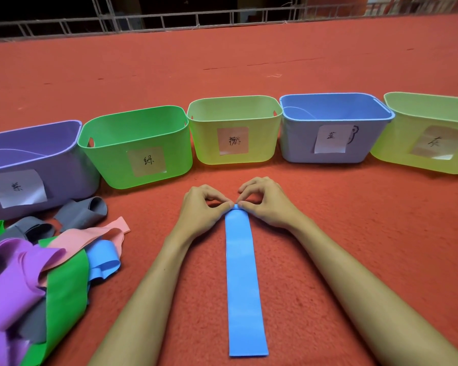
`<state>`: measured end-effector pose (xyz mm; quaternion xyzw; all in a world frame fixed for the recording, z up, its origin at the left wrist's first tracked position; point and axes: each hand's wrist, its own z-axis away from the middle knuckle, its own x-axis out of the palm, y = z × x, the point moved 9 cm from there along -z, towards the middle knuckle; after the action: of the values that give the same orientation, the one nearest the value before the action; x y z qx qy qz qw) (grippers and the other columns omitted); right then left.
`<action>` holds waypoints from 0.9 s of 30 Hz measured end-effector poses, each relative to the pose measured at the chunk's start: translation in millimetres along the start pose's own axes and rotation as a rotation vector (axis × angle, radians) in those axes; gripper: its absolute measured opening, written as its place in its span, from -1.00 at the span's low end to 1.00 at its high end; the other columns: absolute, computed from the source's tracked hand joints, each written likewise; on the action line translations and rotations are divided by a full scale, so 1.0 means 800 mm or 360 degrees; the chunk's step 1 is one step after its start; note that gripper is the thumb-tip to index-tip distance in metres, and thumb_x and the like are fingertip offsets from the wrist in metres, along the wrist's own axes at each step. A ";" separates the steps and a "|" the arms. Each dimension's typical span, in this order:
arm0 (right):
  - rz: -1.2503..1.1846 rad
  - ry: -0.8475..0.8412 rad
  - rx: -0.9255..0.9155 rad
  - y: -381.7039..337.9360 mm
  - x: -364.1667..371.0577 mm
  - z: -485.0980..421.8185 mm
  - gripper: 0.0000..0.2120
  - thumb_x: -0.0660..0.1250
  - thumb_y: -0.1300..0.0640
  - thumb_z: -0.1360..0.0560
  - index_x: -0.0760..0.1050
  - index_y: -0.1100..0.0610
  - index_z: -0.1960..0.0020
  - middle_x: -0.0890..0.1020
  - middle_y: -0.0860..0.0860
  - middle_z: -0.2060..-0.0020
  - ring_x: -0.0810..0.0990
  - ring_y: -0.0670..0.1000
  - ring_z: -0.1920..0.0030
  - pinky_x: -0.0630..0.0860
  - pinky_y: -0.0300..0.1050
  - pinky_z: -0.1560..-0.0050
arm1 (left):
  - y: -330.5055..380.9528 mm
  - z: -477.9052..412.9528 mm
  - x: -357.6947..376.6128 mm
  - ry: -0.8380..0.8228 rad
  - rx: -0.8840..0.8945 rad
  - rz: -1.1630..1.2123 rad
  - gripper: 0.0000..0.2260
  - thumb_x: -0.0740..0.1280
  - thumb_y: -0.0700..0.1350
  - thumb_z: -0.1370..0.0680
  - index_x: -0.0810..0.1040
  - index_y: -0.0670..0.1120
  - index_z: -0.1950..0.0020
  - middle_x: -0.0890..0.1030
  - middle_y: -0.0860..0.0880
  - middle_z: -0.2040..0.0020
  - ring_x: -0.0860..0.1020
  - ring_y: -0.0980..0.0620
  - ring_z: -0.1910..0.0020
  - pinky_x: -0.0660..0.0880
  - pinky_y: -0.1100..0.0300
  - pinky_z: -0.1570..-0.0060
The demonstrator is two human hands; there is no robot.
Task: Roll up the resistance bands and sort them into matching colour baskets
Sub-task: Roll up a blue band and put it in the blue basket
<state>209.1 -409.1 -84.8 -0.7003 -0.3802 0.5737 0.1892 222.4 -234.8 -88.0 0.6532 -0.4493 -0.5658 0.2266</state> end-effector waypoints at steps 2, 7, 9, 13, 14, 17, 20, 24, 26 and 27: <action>-0.0001 -0.0019 0.0001 0.000 0.001 0.001 -0.89 0.55 0.10 -0.46 0.71 -0.12 0.15 0.66 -0.14 -0.06 0.51 -0.12 -0.13 0.29 -0.36 -0.16 | 0.000 0.001 0.000 -0.0006 -0.0002 -0.0014 -0.93 0.62 -0.08 -0.40 0.77 0.07 0.21 0.69 0.13 0.13 0.64 0.21 0.06 0.56 0.23 -0.02; 0.0006 -0.0026 0.0002 0.000 0.002 0.001 -0.91 0.55 0.10 -0.44 0.72 -0.10 0.14 0.66 -0.14 -0.05 0.51 -0.10 -0.14 0.31 -0.32 -0.17 | 0.005 0.002 0.001 -0.0008 0.0056 -0.0039 -0.90 0.63 -0.10 -0.39 0.76 0.08 0.23 0.68 0.12 0.15 0.65 0.19 0.09 0.51 0.34 0.07; 0.0003 0.0001 -0.0003 0.001 0.001 0.002 -0.91 0.55 0.10 -0.44 0.72 -0.10 0.15 0.67 -0.15 -0.04 0.52 -0.14 -0.12 0.34 -0.25 -0.17 | 0.010 0.004 0.000 0.0029 0.0107 -0.0051 -0.90 0.62 -0.11 -0.40 0.76 0.07 0.22 0.68 0.12 0.17 0.63 0.18 0.11 0.46 0.41 0.13; -0.0002 0.0099 -0.0066 -0.005 -0.002 0.005 -0.90 0.55 0.12 -0.44 0.71 -0.08 0.18 0.68 -0.17 0.03 0.54 -0.21 -0.06 0.37 -0.28 -0.15 | 0.015 0.007 -0.005 0.0123 0.0175 -0.0104 -0.89 0.62 -0.09 -0.41 0.75 0.09 0.21 0.66 0.12 0.16 0.58 0.15 0.07 0.38 0.49 0.13; 0.0015 0.0126 -0.0088 -0.007 -0.003 0.005 -0.90 0.55 0.12 -0.44 0.71 -0.07 0.17 0.68 -0.17 0.04 0.55 -0.18 -0.06 0.40 -0.24 -0.15 | 0.015 0.007 -0.005 0.0129 0.0180 -0.0104 -0.90 0.62 -0.09 -0.41 0.75 0.10 0.21 0.66 0.12 0.16 0.58 0.15 0.07 0.38 0.49 0.13; 0.0034 0.0155 -0.0111 -0.009 -0.002 0.005 -0.91 0.56 0.14 -0.43 0.72 -0.06 0.17 0.67 -0.15 0.05 0.57 -0.11 -0.06 0.42 -0.18 -0.16 | 0.012 0.006 -0.006 0.0108 0.0144 -0.0067 -0.91 0.63 -0.09 -0.41 0.76 0.08 0.20 0.68 0.12 0.16 0.61 0.17 0.10 0.41 0.48 0.14; -0.0009 0.0146 -0.0071 -0.008 -0.003 0.004 -0.90 0.58 0.14 -0.40 0.73 -0.05 0.17 0.66 -0.14 0.04 0.58 -0.15 -0.06 0.40 -0.20 -0.17 | 0.007 0.005 -0.004 0.0057 0.0088 -0.0026 -0.93 0.62 -0.08 -0.41 0.77 0.06 0.16 0.71 0.12 0.13 0.65 0.19 0.10 0.46 0.45 0.11; -0.0027 0.0102 -0.0055 -0.007 -0.002 0.004 -0.87 0.58 0.14 -0.38 0.71 -0.08 0.19 0.66 -0.15 0.04 0.58 -0.17 -0.06 0.40 -0.21 -0.17 | 0.004 0.003 -0.003 0.0016 0.0079 -0.0050 -0.93 0.58 -0.09 -0.44 0.77 0.10 0.19 0.70 0.13 0.13 0.65 0.21 0.06 0.56 0.28 0.03; -0.0021 0.0090 -0.0050 -0.006 -0.001 0.004 -0.85 0.57 0.12 -0.39 0.69 -0.12 0.20 0.67 -0.16 0.05 0.58 -0.16 -0.07 0.40 -0.23 -0.16 | 0.003 0.003 -0.003 0.0004 0.0065 -0.0049 -0.93 0.59 -0.07 -0.42 0.77 0.11 0.20 0.69 0.13 0.13 0.65 0.20 0.06 0.58 0.21 0.02; -0.0025 0.0099 -0.0044 -0.005 -0.002 0.004 -0.86 0.56 0.12 -0.40 0.69 -0.12 0.20 0.67 -0.17 0.06 0.58 -0.15 -0.07 0.40 -0.23 -0.15 | 0.002 0.003 -0.003 0.0000 0.0054 -0.0038 -0.93 0.60 -0.07 -0.41 0.77 0.10 0.20 0.69 0.13 0.13 0.65 0.20 0.07 0.59 0.19 0.02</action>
<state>205.1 -408.2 -82.0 -0.7173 -0.3877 0.5449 0.1957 220.0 -233.0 -86.2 0.6622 -0.4509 -0.5609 0.2088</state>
